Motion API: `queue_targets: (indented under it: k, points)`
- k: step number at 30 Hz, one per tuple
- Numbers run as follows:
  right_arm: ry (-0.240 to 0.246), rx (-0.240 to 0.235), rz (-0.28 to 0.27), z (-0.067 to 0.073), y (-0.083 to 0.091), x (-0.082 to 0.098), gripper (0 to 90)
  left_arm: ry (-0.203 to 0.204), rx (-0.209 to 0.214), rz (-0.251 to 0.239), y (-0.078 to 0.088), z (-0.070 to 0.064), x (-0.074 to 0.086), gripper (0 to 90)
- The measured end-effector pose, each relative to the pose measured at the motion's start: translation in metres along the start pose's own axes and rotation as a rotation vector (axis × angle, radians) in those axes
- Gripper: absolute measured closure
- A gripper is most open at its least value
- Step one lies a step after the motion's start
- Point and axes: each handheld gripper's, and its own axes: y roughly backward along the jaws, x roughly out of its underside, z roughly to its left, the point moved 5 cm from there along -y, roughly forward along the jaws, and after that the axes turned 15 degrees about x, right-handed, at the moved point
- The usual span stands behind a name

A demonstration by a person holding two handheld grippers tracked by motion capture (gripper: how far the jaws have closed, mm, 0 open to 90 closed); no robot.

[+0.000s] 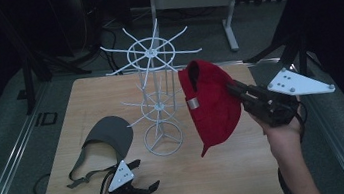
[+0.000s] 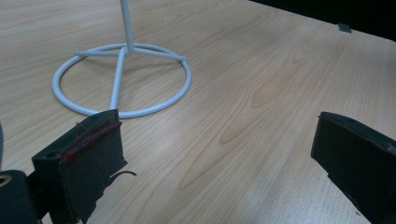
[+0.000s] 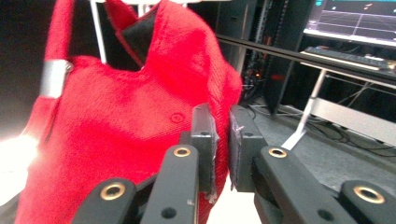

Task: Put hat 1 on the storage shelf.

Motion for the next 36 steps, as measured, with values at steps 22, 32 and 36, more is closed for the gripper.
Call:
queue_targets:
  k: [22, 32, 36]
  points:
    - [-0.056, -0.025, 0.027, -0.021, 0.023, 0.044, 44.7, 0.005, -0.006, -0.011, 0.001, 0.001, 0.000, 2.6]
    - [-0.087, -0.028, 0.010, -0.034, 0.043, 0.063, 30.9, 0.007, -0.005, -0.009, 0.000, 0.001, 0.001, 2.5]
    - [-0.086, -0.011, 0.038, -0.038, 0.045, 0.075, 28.2, 0.003, -0.006, -0.012, 0.000, 0.001, 0.001, 2.6]
